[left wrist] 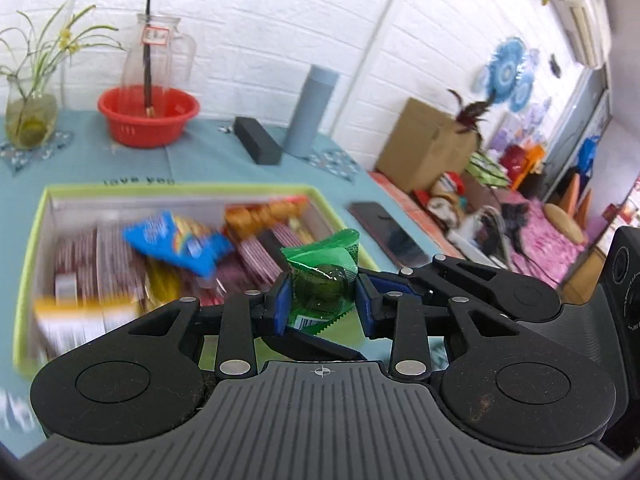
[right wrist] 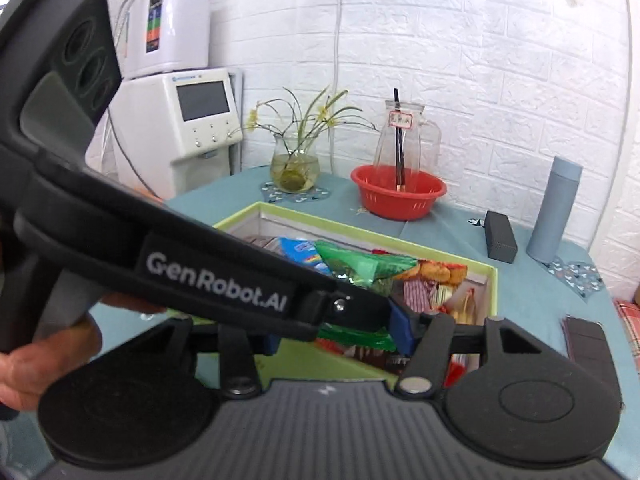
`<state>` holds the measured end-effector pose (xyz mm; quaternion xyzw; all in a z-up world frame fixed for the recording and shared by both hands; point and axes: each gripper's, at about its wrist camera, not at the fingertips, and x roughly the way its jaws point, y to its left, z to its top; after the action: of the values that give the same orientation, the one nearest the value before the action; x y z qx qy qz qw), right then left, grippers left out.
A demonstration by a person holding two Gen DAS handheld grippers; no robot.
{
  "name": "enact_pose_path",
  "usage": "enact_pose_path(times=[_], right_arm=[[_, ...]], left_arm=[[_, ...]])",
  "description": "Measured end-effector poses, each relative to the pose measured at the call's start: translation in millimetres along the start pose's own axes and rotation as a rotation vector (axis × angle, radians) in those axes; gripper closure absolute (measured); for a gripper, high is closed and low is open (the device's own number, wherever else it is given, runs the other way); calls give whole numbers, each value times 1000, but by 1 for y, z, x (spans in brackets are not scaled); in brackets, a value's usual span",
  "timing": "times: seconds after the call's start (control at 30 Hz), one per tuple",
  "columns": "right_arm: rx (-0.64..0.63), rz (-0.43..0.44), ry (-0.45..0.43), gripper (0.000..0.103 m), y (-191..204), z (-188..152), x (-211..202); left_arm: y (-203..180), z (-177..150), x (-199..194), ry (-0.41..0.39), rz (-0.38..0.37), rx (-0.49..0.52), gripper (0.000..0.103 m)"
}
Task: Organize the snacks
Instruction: 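Carry the green candy into the box and open the left tool, then move the left tool toward the round cookie packet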
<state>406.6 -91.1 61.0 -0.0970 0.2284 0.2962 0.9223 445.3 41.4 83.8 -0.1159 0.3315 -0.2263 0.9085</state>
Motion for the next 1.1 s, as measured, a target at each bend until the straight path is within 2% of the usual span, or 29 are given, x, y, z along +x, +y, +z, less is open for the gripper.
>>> enact_pose_path(times=[0.1, 0.13, 0.17, 0.2, 0.23, 0.27, 0.33, 0.4, 0.47, 0.53, 0.6, 0.7, 0.8, 0.9, 1.0, 1.1], right_arm=[[13, 23, 42, 41, -9, 0, 32], [17, 33, 56, 36, -10, -3, 40], [13, 37, 55, 35, -9, -5, 44], [6, 34, 45, 35, -9, -7, 44], [-4, 24, 41, 32, -7, -7, 43], [-10, 7, 40, 30, -7, -6, 42], [-9, -2, 21, 17, -6, -5, 33], [-2, -6, -31, 13, -5, -4, 10], [-18, -29, -87, 11, -1, -7, -20], [-27, -52, -112, 11, 4, -18, -48], [-23, -45, -80, 11, 8, -36, -66], [9, -22, 29, 11, 11, -69, -69], [33, -40, 128, 11, 7, -92, -51], [67, -11, 154, 11, -3, -91, -30], [83, 28, 198, 11, -11, -89, -4], [86, 79, 225, 11, -7, -91, 8]], left_arm=[[22, 11, 23, 43, 26, -30, 91], [28, 10, 29, 57, 36, -37, 90], [32, 8, 35, 65, 43, -40, 84], [35, 5, 39, 51, 46, -34, 84], [36, 4, 37, 32, 37, -28, 76], [39, 4, 35, 28, 18, -39, 63], [40, 5, 27, 0, -7, -61, 51], [35, 5, 13, -41, 12, -48, 49], [27, 0, -9, -97, 24, -26, 40], [22, -7, -28, -133, 17, -27, 35], [16, -18, -45, -143, -9, -35, 34], [11, -41, -52, -107, -41, -54, 28], [8, -65, -32, 14, -64, -89, 31], [8, -73, 4, 139, -60, -131, 45], [13, -66, 36, 207, -57, -174, 56], [18, -67, 57, 254, -41, -191, 76]])
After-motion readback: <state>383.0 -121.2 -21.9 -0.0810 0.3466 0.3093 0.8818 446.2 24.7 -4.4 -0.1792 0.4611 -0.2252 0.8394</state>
